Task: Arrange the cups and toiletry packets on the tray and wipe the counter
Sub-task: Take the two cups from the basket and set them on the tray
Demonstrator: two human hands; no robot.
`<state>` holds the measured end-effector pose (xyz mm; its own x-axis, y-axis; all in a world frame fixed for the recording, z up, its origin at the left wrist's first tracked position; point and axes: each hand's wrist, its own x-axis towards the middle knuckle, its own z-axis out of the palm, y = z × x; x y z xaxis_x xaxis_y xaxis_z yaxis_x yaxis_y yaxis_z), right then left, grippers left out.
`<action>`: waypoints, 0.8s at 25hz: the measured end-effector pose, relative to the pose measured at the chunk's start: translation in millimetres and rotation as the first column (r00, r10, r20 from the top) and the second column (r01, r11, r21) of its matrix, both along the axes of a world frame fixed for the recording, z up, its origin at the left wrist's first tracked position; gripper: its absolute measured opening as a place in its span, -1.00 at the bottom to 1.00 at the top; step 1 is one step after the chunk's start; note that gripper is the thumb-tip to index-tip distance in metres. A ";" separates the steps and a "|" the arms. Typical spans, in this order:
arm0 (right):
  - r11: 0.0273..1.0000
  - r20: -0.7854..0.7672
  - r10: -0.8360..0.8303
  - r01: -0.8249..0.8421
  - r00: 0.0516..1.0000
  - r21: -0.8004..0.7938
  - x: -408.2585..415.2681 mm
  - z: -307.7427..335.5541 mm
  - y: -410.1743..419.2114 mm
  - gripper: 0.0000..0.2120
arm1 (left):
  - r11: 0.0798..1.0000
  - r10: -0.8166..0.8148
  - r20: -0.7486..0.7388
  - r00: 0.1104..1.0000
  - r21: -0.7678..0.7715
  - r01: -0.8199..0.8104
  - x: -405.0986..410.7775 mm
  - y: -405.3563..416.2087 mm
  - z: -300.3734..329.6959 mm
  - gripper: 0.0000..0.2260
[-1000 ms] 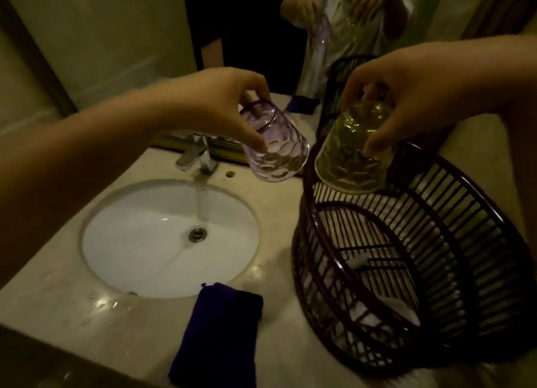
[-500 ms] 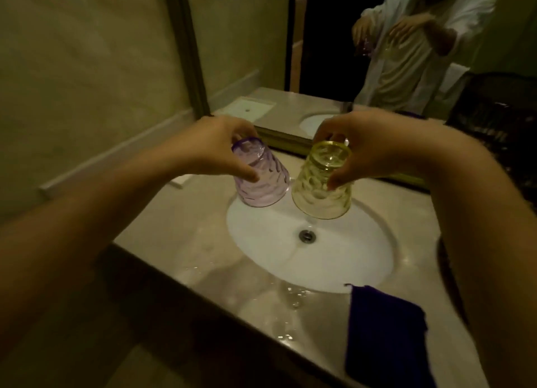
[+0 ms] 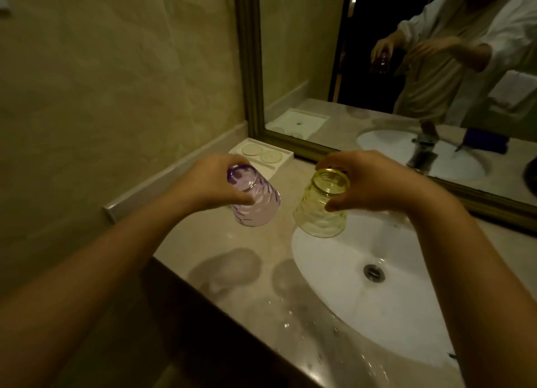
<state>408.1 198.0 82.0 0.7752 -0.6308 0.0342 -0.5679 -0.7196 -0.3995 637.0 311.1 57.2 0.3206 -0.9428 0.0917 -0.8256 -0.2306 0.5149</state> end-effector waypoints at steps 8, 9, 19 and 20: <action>0.985 0.215 -0.169 0.156 0.962 0.078 108.2 -46.8 -75.9 -0.33 | 0.983 0.150 -0.141 0.979 -0.086 -0.163 108.8 -64.0 -33.1 -0.32; 0.976 0.230 -0.214 0.200 0.949 0.083 122.2 -51.2 -84.0 -0.31 | 0.979 0.169 -0.148 0.974 -0.087 -0.183 123.0 -74.2 -37.4 -0.34; 0.845 0.279 -0.529 0.527 0.801 0.088 226.4 -102.2 -149.4 -0.40 | 0.957 0.024 -0.421 0.907 -0.252 -0.142 237.5 -194.7 -86.3 -0.57; 0.830 0.281 -0.551 0.550 0.786 0.091 237.1 -105.9 -154.8 -0.41 | 0.956 0.011 -0.448 0.894 -0.257 -0.141 245.4 -208.8 -90.3 -0.57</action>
<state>645.2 43.2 -23.9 0.2528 -0.9480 0.1932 -0.7289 -0.3179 -0.6063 882.5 102.3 -33.1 0.4585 -0.8709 0.1772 -0.4867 -0.0792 0.8700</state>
